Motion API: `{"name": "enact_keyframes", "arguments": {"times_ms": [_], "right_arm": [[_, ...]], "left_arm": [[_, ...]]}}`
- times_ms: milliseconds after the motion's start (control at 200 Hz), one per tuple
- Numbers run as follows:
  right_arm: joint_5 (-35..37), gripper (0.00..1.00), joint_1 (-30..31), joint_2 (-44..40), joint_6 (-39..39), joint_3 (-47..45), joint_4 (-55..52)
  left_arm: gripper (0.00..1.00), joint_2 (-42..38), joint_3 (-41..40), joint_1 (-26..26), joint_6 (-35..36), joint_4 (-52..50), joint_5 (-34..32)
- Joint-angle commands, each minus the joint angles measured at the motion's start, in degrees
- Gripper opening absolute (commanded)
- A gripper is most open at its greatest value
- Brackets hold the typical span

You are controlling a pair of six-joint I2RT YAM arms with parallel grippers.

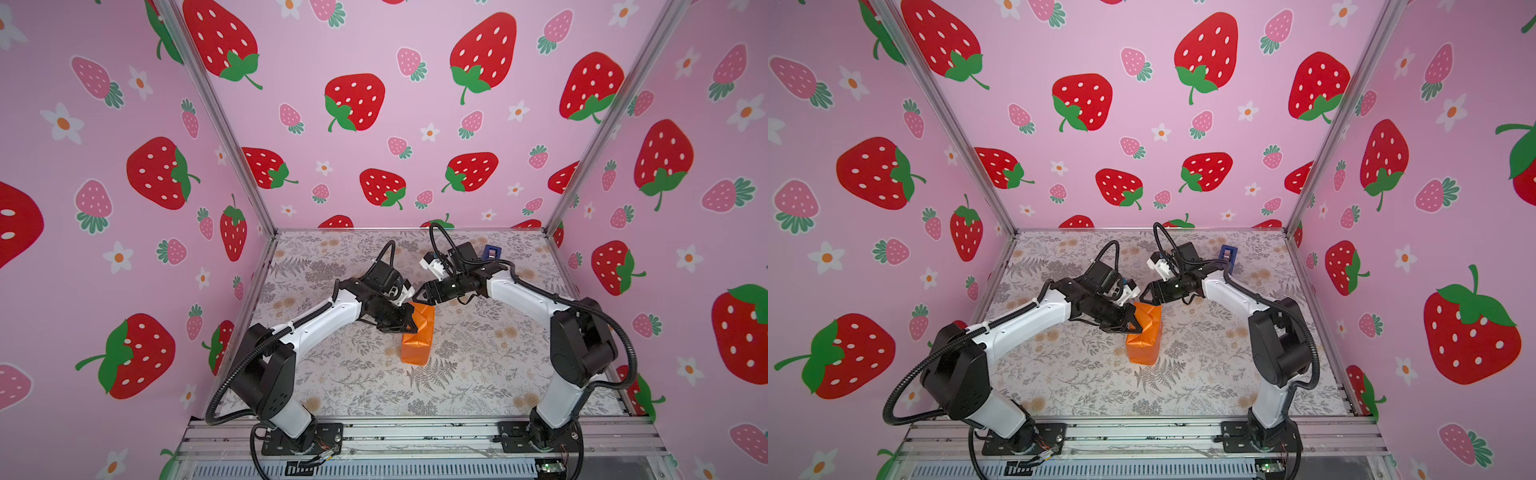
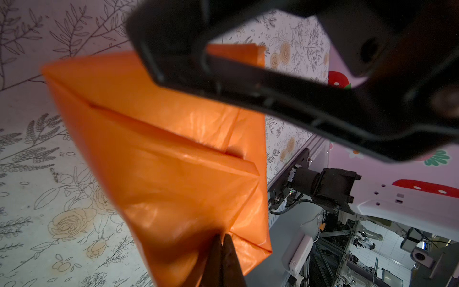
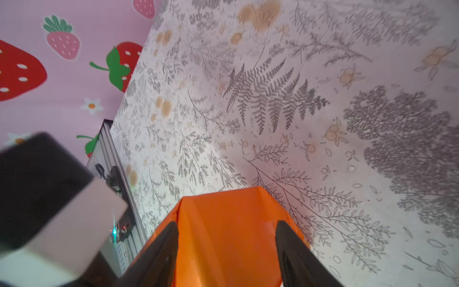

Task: Wrap a gift box in wrapping paper
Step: Fold the wrapping paper in the gift box.

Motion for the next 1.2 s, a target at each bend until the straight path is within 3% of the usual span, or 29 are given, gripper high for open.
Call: {"name": "enact_keyframes", "arguments": {"times_ms": [0,165,345,570,665,840,931,1001,1116,1196], "right_arm": [[-1.4,0.60,0.8,-2.3,-2.4,-2.4,-2.3],[-0.1,0.48,1.0,-8.6,0.9,-9.4,-1.0],[-1.3,0.47,1.9,-13.0,5.7,-16.2,1.1],[3.8,0.73,1.9,-17.1,8.5,-16.0,1.5],[2.3,0.75,2.0,-17.0,8.3,-15.7,1.0],[17.6,0.77,1.8,-16.4,8.8,-12.0,-7.1],[20.6,0.77,1.8,-19.2,10.3,-11.1,-6.9],[17.5,0.78,1.8,-21.6,10.7,-11.6,-3.9],[3.7,0.80,2.0,-20.3,9.6,-13.3,0.3],[1.9,0.80,2.4,-17.2,7.5,-13.4,-1.9]], "left_arm": [[0.00,3.0,-0.8,-0.4,1.3,-5.3,-6.0],[0.00,3.0,-0.5,-0.3,1.6,-5.8,-5.9],[0.00,2.9,-0.8,-0.4,2.4,-7.1,-6.5],[0.00,3.0,-0.7,-0.8,2.3,-7.1,-6.0],[0.00,3.1,-0.3,-1.0,2.2,-7.1,-6.0],[0.00,3.3,0.0,-1.3,2.0,-7.2,-6.0],[0.00,3.1,0.0,-1.3,1.9,-7.2,-6.2],[0.00,2.9,0.0,-1.4,1.8,-7.2,-6.3],[0.00,3.1,0.0,-1.4,1.6,-7.0,-6.3],[0.00,3.2,0.3,-1.5,1.6,-7.1,-6.2]]}}
